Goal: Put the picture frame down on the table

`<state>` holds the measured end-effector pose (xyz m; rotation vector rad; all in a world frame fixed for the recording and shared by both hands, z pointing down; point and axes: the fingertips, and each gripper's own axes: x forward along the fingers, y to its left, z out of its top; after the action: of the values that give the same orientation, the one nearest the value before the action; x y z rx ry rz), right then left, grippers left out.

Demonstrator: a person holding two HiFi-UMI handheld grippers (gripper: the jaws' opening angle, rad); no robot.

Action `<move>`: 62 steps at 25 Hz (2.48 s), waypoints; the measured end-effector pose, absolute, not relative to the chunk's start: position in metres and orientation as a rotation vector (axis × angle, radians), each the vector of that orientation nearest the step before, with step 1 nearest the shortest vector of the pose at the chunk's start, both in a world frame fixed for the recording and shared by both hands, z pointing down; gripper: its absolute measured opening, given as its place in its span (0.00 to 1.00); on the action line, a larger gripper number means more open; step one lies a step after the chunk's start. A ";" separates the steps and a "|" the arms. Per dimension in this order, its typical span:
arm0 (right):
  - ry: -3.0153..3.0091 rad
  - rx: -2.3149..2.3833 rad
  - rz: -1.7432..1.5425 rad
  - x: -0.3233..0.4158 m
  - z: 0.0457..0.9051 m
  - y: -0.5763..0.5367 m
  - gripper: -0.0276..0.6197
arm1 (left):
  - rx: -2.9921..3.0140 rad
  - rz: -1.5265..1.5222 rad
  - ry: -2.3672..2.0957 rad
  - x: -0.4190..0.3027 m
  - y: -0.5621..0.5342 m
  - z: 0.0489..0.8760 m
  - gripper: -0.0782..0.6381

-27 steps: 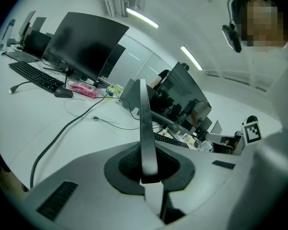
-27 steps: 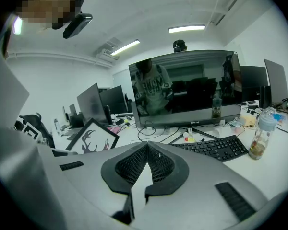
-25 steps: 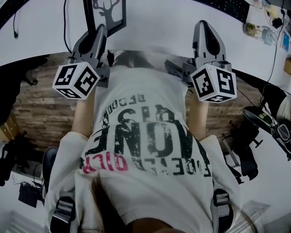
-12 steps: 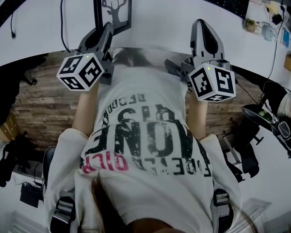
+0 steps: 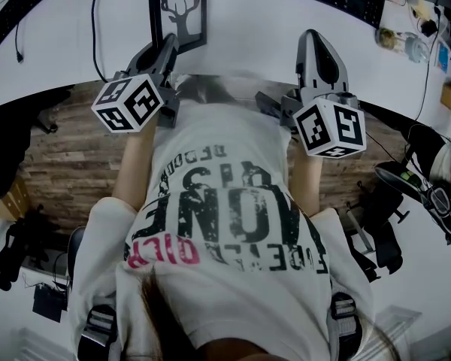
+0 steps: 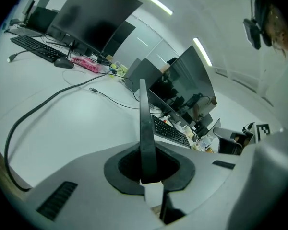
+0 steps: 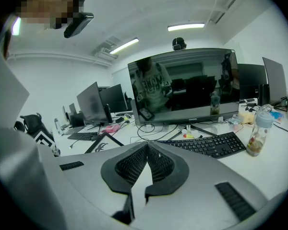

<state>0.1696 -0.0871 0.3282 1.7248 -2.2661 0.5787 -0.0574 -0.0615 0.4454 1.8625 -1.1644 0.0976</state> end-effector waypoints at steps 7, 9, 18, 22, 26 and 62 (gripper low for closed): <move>-2.261 1.731 0.581 0.171 0.329 -0.090 0.04 | 1.843 0.083 -1.154 -0.055 -0.066 0.447 0.14; -2.260 1.733 0.582 0.171 0.329 -0.091 0.04 | 1.826 0.075 -1.147 -0.055 -0.067 0.449 0.14; -2.262 1.725 0.584 0.169 0.329 -0.094 0.04 | 1.751 0.055 -1.128 -0.054 -0.071 0.456 0.14; -2.263 1.722 0.587 0.168 0.330 -0.096 0.04 | 1.720 0.052 -1.110 -0.051 -0.073 0.461 0.15; -2.265 1.717 0.588 0.162 0.328 -0.096 0.04 | 1.705 0.040 -1.101 -0.052 -0.073 0.462 0.15; -2.267 1.687 0.603 0.152 0.335 -0.104 0.04 | 1.618 0.133 -1.137 -0.073 -0.072 0.508 0.24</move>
<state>0.1523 -0.1044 0.3353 1.6870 -2.2675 0.6035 -0.0729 -0.0724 0.5078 1.6179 -1.1368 0.1325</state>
